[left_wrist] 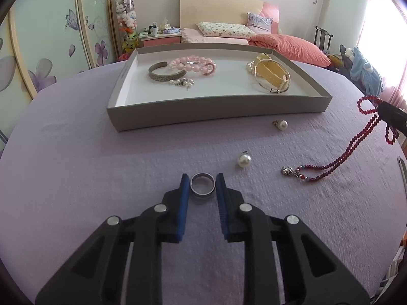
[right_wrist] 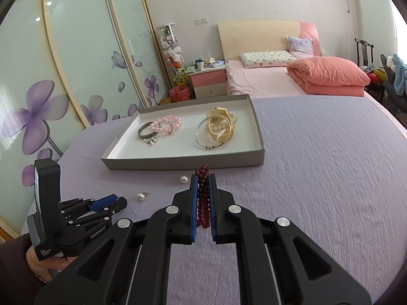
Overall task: Organize jewelry
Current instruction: 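Lower the necklace and ring into the tray and open both tools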
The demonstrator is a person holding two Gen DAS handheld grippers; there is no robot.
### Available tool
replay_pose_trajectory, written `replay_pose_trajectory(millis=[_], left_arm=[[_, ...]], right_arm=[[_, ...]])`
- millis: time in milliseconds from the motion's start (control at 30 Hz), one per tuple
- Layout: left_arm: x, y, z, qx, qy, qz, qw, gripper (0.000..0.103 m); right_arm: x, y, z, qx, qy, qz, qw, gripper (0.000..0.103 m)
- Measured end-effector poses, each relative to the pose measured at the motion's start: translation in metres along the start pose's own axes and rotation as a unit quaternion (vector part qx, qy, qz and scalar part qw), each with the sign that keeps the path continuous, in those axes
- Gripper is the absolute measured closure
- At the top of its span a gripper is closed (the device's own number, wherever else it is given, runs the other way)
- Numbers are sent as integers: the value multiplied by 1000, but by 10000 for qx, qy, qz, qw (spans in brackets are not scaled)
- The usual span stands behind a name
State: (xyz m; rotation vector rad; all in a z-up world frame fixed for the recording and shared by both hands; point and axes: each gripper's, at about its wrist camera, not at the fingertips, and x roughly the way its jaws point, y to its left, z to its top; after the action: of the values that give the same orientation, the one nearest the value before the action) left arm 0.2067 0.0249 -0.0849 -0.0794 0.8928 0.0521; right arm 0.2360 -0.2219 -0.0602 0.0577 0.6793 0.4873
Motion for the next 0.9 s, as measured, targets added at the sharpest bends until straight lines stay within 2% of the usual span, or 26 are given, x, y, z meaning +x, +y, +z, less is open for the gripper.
replay_pose_trajectory(millis=[400,900], left_arm=[[-37,22,5,-90,-369,148,9992,82],[-62,29,22,-191,-684,72,9974,82]], right_arm=[[-15,19,15,-192,-292,122,9993,95],[-33,31,57,-429,-842,85,9955,95]])
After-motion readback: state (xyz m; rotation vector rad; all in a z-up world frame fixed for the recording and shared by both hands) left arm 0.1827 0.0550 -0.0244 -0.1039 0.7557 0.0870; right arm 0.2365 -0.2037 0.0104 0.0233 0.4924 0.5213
